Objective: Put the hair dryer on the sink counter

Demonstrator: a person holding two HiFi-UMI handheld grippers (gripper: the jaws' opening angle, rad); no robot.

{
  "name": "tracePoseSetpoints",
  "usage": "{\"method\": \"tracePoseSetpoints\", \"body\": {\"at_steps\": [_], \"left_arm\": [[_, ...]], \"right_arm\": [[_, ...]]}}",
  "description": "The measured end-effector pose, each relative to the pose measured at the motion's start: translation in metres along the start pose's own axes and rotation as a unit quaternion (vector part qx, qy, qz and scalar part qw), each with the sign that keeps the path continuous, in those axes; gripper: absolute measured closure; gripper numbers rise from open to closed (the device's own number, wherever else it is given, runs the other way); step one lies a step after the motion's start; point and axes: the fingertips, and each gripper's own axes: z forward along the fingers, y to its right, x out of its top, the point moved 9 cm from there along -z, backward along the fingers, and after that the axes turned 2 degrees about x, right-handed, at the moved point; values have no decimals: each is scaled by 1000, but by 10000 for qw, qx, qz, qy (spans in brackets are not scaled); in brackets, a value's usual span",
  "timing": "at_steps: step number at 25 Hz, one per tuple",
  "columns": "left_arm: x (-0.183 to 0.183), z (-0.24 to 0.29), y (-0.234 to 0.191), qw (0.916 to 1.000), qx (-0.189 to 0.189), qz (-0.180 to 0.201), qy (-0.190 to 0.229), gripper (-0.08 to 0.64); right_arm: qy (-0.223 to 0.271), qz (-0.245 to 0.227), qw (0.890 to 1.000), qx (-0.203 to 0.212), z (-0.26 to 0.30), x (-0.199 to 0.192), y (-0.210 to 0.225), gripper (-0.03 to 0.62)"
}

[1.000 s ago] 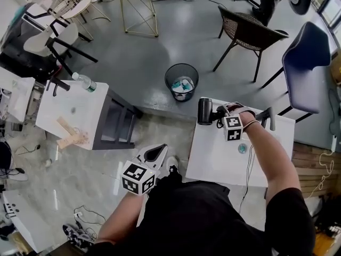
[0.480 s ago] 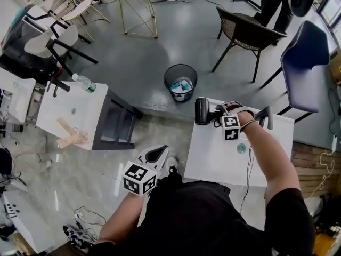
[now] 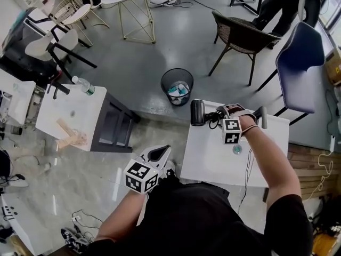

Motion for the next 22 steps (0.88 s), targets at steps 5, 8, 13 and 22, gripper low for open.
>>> {"method": "tracePoseSetpoints", "body": {"at_steps": [5, 8, 13, 22], "left_arm": [[5, 8, 16, 9998, -96, 142, 34, 560], [6, 12, 29, 9997, -142, 185, 61, 560], [7, 19, 53, 9994, -198, 275, 69, 560], [7, 16, 112, 9983, -293, 290, 407, 560]], "right_arm": [[343, 413, 9974, -477, -44, 8, -11, 324], [803, 1204, 9864, -778, -77, 12, -22, 324], [2001, 2902, 9287, -1150, -134, 14, -54, 324], [4218, 5958, 6805, -633, -195, -15, -147, 570]]}}
